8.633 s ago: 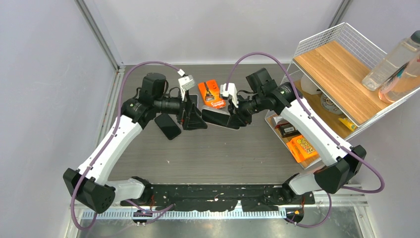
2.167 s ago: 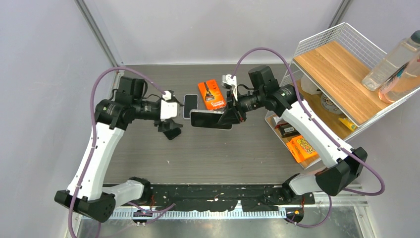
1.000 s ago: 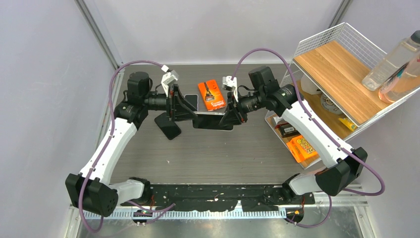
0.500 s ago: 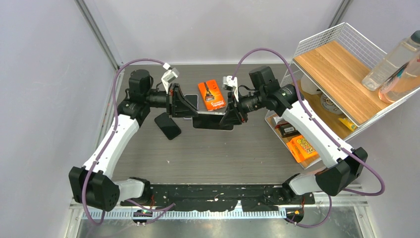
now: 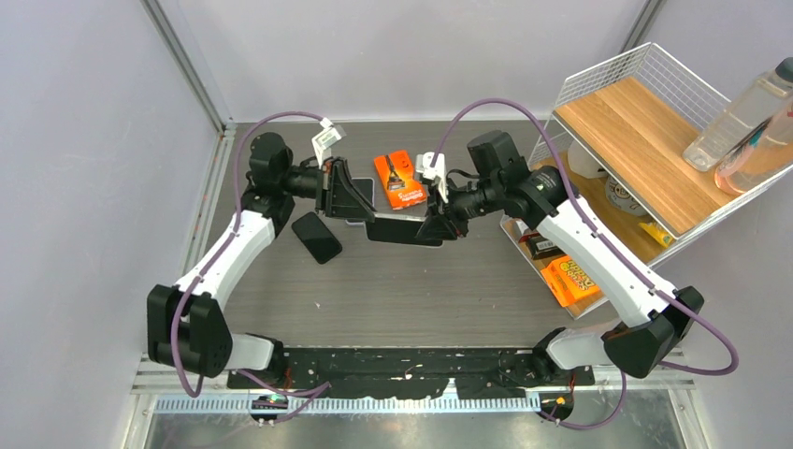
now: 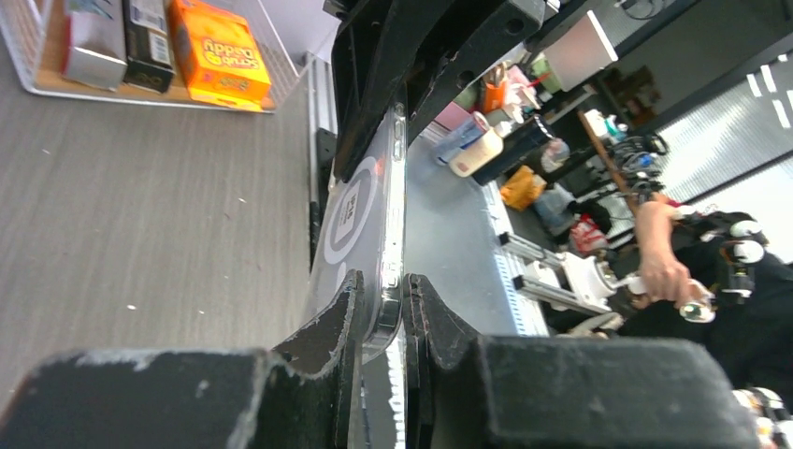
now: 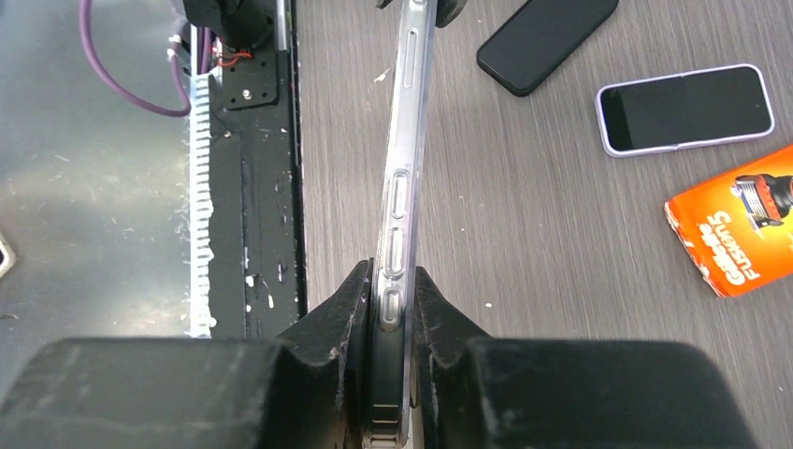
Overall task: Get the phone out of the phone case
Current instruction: Remove the phone case from the phone.
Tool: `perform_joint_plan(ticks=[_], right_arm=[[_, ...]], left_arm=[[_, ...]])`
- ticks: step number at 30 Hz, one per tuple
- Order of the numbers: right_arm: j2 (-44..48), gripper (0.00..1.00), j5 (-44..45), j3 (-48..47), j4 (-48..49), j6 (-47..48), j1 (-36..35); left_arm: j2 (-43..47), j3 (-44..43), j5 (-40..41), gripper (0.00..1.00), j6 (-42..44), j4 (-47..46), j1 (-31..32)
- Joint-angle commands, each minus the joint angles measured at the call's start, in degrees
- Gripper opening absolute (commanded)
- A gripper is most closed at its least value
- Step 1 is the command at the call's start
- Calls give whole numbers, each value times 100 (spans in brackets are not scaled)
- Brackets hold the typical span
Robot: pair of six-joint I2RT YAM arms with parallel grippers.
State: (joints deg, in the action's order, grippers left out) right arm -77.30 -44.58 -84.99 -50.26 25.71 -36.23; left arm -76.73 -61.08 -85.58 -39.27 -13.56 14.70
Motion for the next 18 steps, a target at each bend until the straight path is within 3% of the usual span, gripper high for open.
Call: perform_joint_plan(ticks=[1, 10, 14, 18], right_arm=[[140, 5, -108, -254, 11, 460, -406], [165, 5, 79, -402, -105, 611, -575], [172, 5, 257, -475, -178, 727, -680], [178, 5, 444, -562, -266, 862, -808]], left_arm=[[-285, 143, 311, 0, -2221, -2495, 15], [-638, 157, 598, 0, -2495, -2557, 20], [-722, 106, 799, 0, -2184, -1849, 24], [-703, -96, 991, 0, -1173, -499, 33]])
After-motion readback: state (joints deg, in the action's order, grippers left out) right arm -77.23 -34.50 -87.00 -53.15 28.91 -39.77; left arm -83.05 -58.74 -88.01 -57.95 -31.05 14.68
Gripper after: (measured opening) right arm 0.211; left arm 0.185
